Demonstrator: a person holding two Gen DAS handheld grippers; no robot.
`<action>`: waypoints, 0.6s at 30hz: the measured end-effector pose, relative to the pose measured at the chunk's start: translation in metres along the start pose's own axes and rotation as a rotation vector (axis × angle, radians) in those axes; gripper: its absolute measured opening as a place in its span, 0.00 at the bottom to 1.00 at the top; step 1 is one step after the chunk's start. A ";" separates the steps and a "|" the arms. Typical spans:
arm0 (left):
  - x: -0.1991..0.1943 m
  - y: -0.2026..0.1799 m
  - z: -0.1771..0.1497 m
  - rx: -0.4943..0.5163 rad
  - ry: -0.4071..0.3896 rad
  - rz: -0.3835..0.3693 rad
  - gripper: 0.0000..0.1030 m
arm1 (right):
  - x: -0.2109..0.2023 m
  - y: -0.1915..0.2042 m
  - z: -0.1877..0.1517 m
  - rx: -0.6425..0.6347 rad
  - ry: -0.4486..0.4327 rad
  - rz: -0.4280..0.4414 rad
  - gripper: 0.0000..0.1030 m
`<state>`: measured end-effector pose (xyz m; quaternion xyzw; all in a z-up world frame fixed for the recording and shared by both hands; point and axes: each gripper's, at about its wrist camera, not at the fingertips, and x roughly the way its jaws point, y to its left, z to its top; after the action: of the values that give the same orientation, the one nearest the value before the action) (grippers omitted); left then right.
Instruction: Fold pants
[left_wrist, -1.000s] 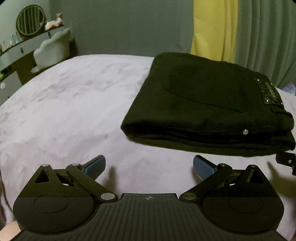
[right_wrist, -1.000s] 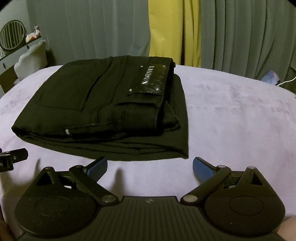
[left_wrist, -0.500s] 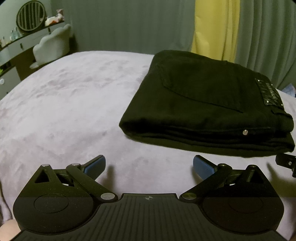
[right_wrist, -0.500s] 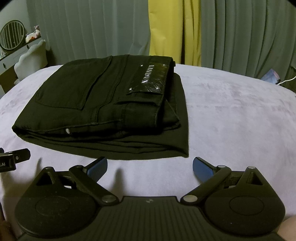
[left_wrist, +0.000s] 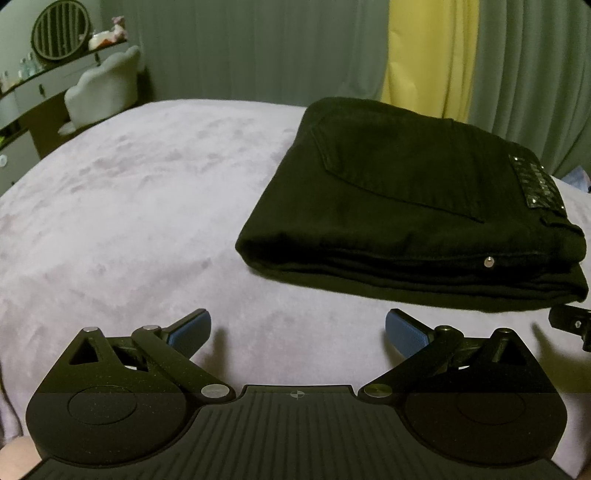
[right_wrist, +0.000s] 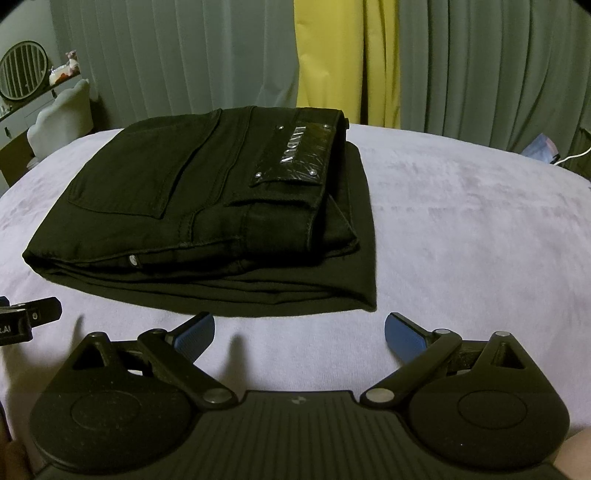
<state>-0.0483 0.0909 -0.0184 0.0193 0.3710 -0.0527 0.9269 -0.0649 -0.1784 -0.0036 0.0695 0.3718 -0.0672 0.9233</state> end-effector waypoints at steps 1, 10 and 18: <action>0.000 0.000 0.000 -0.001 0.000 0.001 1.00 | 0.000 0.000 0.000 0.001 0.001 0.001 0.96; 0.000 -0.001 -0.001 -0.006 0.003 0.001 1.00 | 0.001 -0.001 -0.001 0.004 0.003 0.004 0.96; 0.001 0.000 -0.001 -0.007 0.005 0.002 1.00 | 0.001 0.000 -0.001 0.005 0.003 0.003 0.96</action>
<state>-0.0487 0.0908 -0.0200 0.0168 0.3734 -0.0503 0.9261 -0.0654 -0.1785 -0.0049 0.0725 0.3730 -0.0667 0.9226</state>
